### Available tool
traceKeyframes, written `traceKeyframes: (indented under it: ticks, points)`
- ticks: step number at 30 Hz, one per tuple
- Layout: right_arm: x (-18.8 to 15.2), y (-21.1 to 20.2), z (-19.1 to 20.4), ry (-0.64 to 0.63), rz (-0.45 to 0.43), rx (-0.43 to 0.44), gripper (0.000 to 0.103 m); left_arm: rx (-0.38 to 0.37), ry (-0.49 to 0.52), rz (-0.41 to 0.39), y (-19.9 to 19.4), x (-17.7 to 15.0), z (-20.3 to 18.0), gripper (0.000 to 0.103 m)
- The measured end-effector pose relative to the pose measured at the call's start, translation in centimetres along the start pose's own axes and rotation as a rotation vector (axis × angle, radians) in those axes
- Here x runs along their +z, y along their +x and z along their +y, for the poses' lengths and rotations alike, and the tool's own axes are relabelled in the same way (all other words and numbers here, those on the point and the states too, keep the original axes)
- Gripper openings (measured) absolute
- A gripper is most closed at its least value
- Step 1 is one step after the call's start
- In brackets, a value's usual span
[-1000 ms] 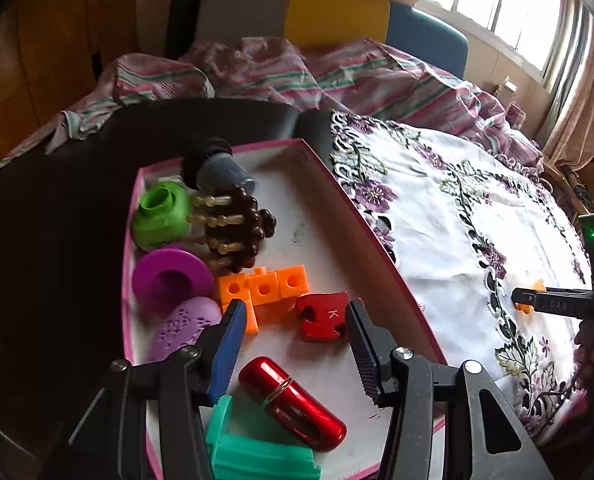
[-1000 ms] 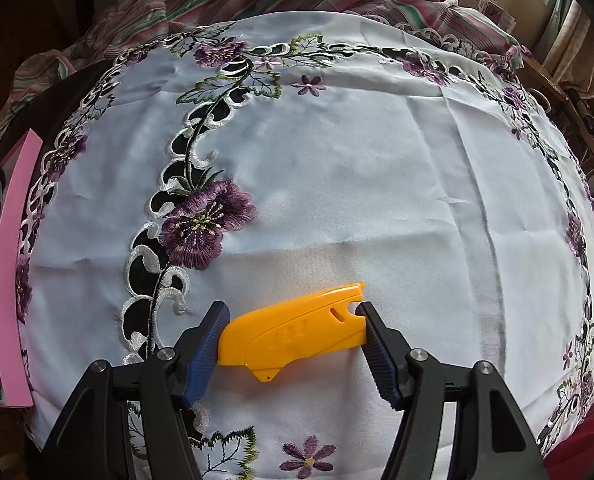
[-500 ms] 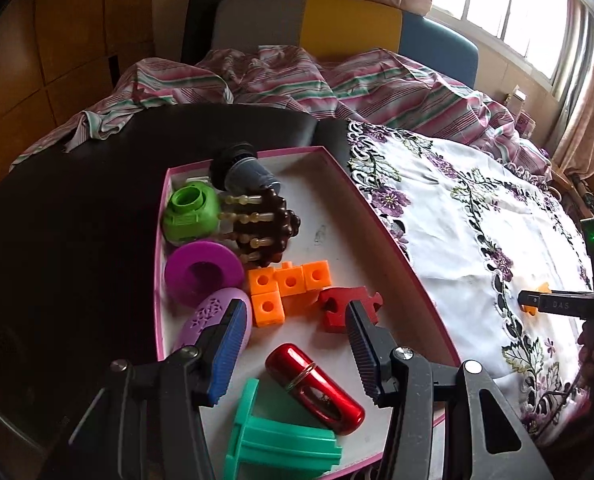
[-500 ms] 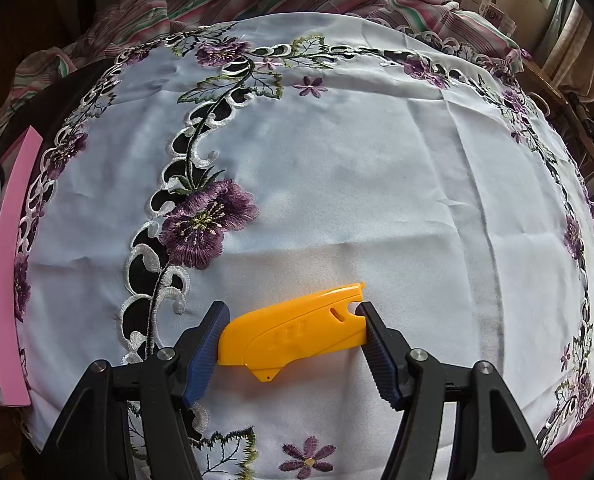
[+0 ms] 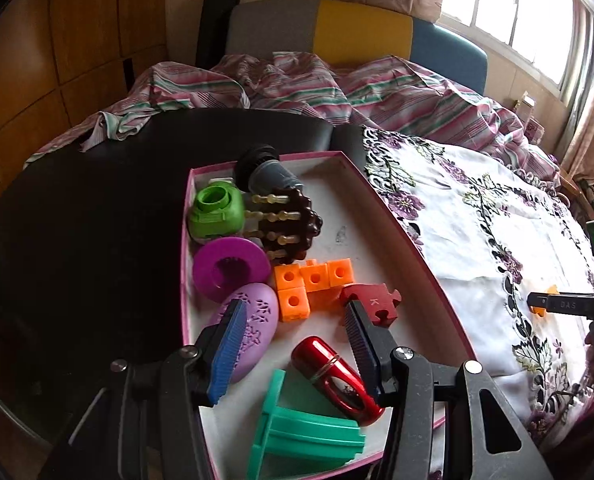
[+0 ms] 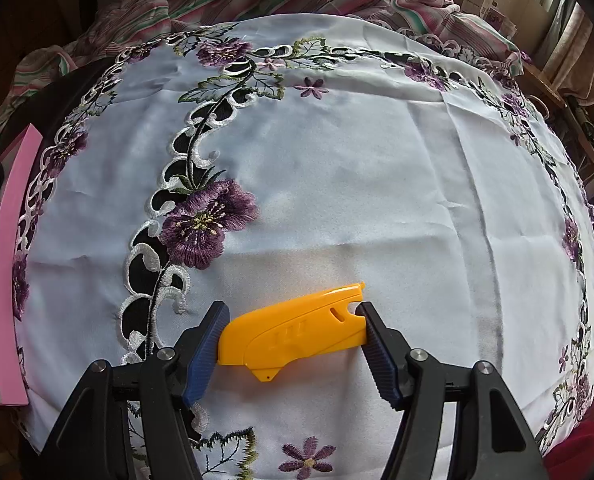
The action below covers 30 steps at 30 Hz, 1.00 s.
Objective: Organize rigid objects
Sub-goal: 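Carry the yellow clip into the tray and open the right tool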
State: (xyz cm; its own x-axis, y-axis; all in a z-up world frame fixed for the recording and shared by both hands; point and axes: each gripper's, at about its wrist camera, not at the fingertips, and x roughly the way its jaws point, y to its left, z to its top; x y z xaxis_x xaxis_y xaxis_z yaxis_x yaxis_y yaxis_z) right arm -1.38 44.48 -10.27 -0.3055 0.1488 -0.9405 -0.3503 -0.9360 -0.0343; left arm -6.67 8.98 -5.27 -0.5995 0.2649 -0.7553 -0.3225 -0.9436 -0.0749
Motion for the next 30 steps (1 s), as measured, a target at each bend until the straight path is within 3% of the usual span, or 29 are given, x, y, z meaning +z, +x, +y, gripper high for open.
traceKeyframes:
  ticks: [13,18,22,30]
  points:
    - [0.3,0.0,-0.1,-0.005,-0.011,0.006,0.066,0.049,-0.036,-0.008,-0.8,-0.8,2.6,0.053]
    - [0.8,-2.7,0.8,-0.027,-0.128,0.1,0.066,0.073,-0.063,-0.011,-1.2,-1.2,4.3,0.053]
    - [1.0,-4.7,4.9,-0.112,-0.178,0.185,0.066,0.089,-0.101,-0.012,-1.4,-1.4,5.8,0.053]
    - [2.3,-8.8,18.2,-0.343,-0.285,0.41,0.066,0.113,-0.142,-0.013,-1.9,-2.1,7.9,0.053]
